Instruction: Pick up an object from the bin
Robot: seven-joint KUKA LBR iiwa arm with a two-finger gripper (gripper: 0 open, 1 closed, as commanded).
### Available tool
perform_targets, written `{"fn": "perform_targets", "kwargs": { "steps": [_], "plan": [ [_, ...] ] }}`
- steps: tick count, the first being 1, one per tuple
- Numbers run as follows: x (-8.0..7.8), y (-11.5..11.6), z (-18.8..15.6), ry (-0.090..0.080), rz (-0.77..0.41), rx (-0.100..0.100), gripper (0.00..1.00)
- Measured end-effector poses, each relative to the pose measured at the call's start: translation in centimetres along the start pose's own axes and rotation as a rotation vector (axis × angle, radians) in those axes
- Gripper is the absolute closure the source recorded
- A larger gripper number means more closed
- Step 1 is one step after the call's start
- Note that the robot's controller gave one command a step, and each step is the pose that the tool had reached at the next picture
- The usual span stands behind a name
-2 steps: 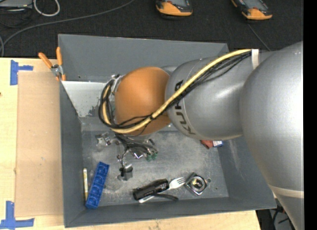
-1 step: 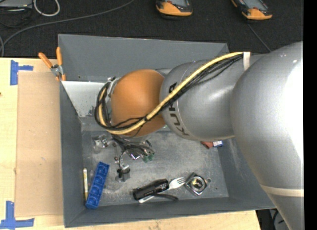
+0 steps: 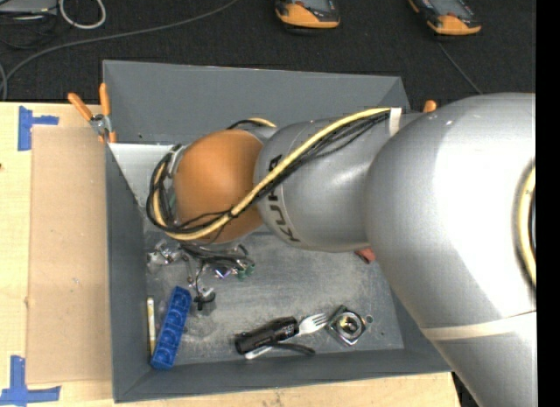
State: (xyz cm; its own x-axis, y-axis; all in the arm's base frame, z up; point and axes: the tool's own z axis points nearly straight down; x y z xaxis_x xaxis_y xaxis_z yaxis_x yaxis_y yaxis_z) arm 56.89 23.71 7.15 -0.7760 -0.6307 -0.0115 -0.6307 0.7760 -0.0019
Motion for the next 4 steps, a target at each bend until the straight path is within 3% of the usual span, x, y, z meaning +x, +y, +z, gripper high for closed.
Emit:
{"fn": "perform_targets", "kwargs": {
  "steps": [1, 2, 3, 4],
  "plan": [
    [1.0, 1.0, 0.7, -0.002, -0.012, 0.0, 0.0],
    [-1.5, -0.8, 0.3, -0.003, -0.085, 0.0, 0.0],
    [-1.5, -1.9, -7.3, 0.002, -0.048, -0.002, 0.0],
    [3.2, -0.6, -10.2, 0.003, -0.101, -0.003, 0.0]
  ]
}}
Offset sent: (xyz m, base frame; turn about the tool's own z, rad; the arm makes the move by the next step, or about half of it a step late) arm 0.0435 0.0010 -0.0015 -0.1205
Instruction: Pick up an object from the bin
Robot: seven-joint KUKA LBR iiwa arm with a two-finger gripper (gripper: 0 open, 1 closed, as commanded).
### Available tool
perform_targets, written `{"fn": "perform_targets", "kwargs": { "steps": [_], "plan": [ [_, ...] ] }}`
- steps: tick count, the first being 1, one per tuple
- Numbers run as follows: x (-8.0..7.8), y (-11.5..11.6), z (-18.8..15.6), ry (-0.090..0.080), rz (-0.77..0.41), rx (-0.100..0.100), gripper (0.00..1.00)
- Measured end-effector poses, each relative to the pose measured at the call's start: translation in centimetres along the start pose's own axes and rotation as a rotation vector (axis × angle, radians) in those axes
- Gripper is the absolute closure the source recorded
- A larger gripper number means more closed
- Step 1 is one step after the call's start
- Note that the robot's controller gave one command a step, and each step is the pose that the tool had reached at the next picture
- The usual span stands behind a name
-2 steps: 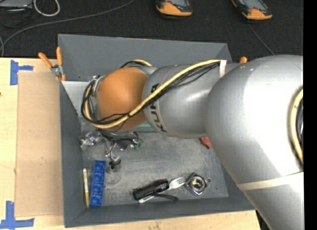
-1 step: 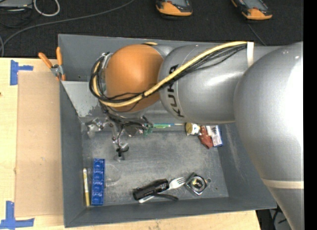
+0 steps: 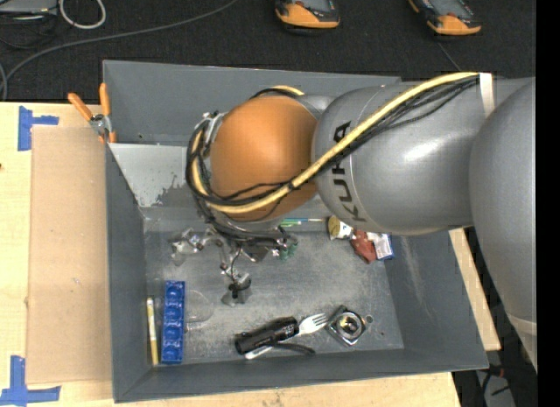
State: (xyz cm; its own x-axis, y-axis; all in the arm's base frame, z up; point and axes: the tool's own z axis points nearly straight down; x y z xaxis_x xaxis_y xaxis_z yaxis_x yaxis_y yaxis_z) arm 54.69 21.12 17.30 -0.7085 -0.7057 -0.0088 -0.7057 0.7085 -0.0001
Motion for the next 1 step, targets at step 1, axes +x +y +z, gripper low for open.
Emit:
{"fn": "perform_targets", "kwargs": {
  "steps": [1],
  "plan": [
    [1.49, -1.62, 3.09, -0.004, -0.153, 0.001, 0.0]
  ]
}}
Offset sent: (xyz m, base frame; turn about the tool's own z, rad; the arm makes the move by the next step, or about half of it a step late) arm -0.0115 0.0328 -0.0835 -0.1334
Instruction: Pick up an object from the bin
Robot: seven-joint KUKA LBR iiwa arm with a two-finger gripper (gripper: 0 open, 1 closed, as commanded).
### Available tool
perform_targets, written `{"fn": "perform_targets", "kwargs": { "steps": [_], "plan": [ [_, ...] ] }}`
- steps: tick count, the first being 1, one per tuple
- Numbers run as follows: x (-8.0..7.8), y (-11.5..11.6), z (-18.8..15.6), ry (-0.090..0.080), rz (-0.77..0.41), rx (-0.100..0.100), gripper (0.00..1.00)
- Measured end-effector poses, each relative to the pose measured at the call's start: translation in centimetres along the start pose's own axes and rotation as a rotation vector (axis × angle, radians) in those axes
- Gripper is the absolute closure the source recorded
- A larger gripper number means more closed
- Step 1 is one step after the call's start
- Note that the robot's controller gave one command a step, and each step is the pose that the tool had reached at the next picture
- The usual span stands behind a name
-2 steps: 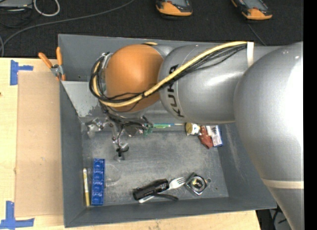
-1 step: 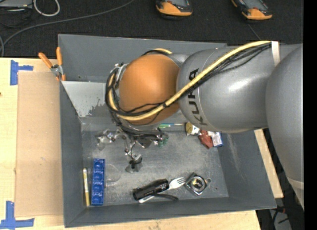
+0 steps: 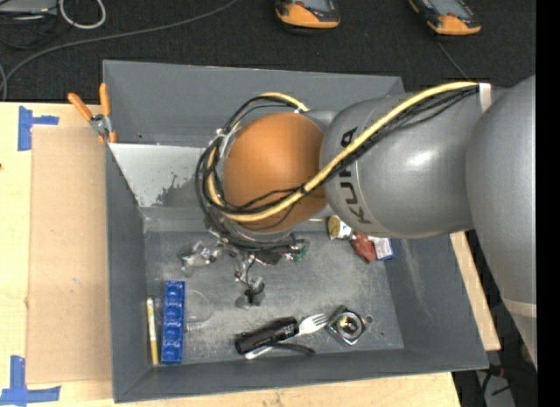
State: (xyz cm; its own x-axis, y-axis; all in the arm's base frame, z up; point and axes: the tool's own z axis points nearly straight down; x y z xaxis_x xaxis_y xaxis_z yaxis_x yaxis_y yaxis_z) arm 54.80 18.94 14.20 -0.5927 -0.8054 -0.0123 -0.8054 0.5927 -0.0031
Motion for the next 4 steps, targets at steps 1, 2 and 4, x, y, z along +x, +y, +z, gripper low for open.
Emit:
{"fn": "perform_targets", "kwargs": {
  "steps": [1, 2, 4],
  "plan": [
    [-3.6, 4.4, 5.4, 0.003, 0.022, -0.005, 1.0],
    [-3.6, 4.3, 5.4, 0.003, 0.023, -0.005, 1.0],
    [-3.6, 2.0, 7.0, -0.005, -0.358, -0.005, 1.0]
  ]
}}
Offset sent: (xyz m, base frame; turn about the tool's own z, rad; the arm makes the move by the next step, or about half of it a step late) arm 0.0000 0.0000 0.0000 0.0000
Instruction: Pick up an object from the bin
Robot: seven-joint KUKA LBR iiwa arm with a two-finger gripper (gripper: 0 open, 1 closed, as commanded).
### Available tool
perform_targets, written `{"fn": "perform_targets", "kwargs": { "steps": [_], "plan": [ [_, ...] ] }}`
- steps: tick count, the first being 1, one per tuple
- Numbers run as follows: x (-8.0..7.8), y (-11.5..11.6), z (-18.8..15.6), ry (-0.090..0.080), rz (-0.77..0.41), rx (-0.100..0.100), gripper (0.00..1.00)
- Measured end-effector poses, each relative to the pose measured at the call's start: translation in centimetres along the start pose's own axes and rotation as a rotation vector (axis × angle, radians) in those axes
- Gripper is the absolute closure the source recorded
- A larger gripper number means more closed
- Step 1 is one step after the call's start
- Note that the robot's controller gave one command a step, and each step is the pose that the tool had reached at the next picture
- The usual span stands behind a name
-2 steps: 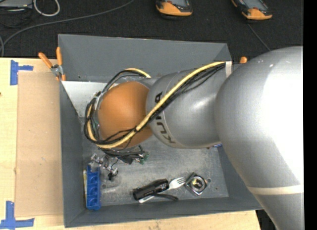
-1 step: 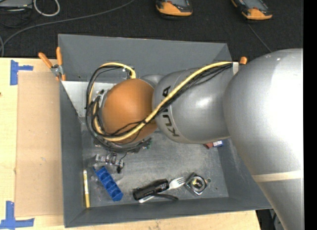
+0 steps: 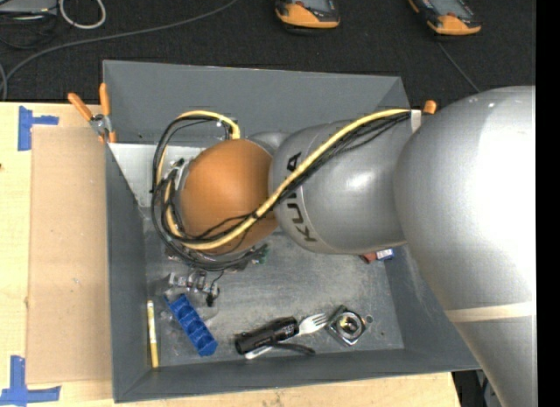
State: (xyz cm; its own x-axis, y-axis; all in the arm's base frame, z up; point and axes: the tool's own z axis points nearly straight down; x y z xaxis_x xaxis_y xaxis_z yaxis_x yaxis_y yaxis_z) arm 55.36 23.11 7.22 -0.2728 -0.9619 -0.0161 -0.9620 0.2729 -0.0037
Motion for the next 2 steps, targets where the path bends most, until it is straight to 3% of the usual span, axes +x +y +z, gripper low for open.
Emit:
{"fn": "perform_targets", "kwargs": {
  "steps": [1, 2],
  "plan": [
    [-0.6, 0.3, -8.1, 0.004, -0.1, -0.006, 1.0],
    [2.5, -1.4, -17.1, 0.006, 0.035, -0.009, 1.0]
  ]
}}
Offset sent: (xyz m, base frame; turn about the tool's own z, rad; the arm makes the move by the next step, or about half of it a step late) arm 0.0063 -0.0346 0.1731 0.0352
